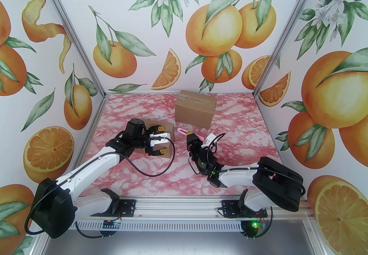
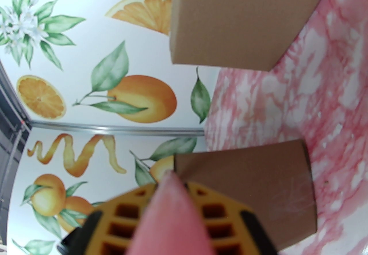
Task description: Unpack the express box
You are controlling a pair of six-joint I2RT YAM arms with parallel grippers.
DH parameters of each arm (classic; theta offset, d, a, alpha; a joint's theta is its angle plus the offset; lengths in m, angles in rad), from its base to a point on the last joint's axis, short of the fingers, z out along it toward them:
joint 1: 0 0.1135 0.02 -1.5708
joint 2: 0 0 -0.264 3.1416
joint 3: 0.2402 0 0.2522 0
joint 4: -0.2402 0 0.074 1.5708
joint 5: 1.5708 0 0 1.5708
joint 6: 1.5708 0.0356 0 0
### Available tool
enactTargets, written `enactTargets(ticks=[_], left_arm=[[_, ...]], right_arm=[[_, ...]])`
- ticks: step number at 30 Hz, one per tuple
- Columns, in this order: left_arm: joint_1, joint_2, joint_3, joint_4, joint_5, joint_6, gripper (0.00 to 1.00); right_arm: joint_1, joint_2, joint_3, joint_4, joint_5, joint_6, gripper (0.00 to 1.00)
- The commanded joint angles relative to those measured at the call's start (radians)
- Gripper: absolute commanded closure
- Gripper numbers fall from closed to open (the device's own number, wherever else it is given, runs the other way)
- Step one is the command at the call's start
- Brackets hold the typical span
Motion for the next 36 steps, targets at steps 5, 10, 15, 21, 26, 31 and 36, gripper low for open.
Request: enactTargets(ticks=[5, 10, 15, 21, 26, 31, 36], left_arm=[[0.005, 0.009, 0.000, 0.008, 0.006, -0.016, 0.09], [0.005, 0.013, 0.001, 0.009, 0.003, -0.016, 0.09], [0.004, 0.012, -0.001, 0.012, 0.000, -0.016, 0.09], [0.005, 0.013, -0.006, 0.026, -0.003, -0.023, 0.10], [0.004, 0.013, -0.008, 0.039, -0.004, -0.028, 0.10], [0.005, 0.013, -0.012, 0.039, 0.000, -0.031, 0.10], [0.005, 0.018, -0.008, 0.039, 0.003, -0.040, 0.10]], right_arm=[[0.000, 0.011, 0.018, -0.024, -0.026, 0.018, 1.00], [0.000, 0.035, 0.022, 0.016, -0.041, 0.022, 1.00], [0.000, 0.042, 0.025, 0.023, -0.050, 0.025, 1.00], [0.000, 0.041, 0.032, 0.033, -0.058, 0.022, 1.00], [0.001, 0.013, 0.030, 0.013, -0.052, 0.018, 1.00], [0.004, -0.014, 0.036, -0.026, -0.057, 0.005, 1.00], [0.006, -0.013, 0.042, -0.037, -0.075, 0.012, 1.00]])
